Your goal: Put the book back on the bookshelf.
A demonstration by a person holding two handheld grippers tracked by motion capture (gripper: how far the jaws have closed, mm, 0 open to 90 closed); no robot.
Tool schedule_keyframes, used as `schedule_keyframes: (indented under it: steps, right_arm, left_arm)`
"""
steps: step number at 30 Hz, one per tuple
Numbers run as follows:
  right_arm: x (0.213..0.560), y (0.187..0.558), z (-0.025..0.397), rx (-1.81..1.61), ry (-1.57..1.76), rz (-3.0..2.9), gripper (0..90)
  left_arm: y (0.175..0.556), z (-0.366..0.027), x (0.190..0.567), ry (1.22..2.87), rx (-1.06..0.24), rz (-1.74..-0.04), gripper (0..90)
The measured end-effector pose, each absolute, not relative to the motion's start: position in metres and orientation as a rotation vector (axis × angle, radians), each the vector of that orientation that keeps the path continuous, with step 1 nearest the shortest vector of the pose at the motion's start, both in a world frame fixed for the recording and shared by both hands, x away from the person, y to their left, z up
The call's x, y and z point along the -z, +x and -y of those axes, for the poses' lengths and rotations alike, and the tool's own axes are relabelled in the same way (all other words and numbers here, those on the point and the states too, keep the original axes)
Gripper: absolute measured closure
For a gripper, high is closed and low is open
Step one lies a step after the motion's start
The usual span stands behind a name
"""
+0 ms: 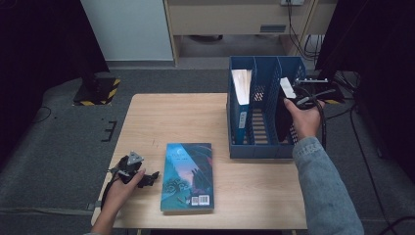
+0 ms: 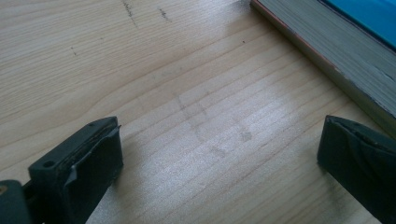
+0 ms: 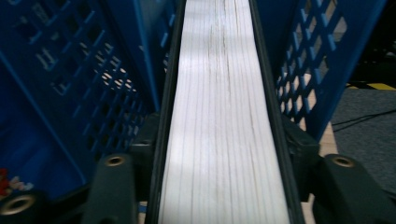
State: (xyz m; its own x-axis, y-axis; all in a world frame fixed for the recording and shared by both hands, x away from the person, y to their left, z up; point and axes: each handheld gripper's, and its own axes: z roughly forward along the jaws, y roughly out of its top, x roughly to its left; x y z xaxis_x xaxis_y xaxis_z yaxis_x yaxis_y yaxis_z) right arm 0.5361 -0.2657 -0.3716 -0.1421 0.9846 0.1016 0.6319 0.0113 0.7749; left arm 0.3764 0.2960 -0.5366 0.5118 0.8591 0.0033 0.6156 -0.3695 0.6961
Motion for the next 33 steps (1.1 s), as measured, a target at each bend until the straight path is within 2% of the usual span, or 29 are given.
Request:
schedule_keyframes:
  steps: [5, 18, 33]
  right_arm:
    - [0.368, 0.532, 0.267, -1.035, 1.659, -1.821, 33.9]
    - [0.364, 0.527, 0.268, -1.11, 1.674, -1.845, 33.3]
    - [0.365, 0.524, 0.272, -1.15, 1.679, -1.853, 23.3]
  left_arm:
    - [0.376, -0.296, 0.537, 2.114, -0.489, -1.198, 0.0]
    - [0.377, -0.295, 0.537, 2.116, -0.488, -1.195, 0.0]
    - [0.377, -0.295, 0.537, 2.117, -0.487, -1.193, 0.0]
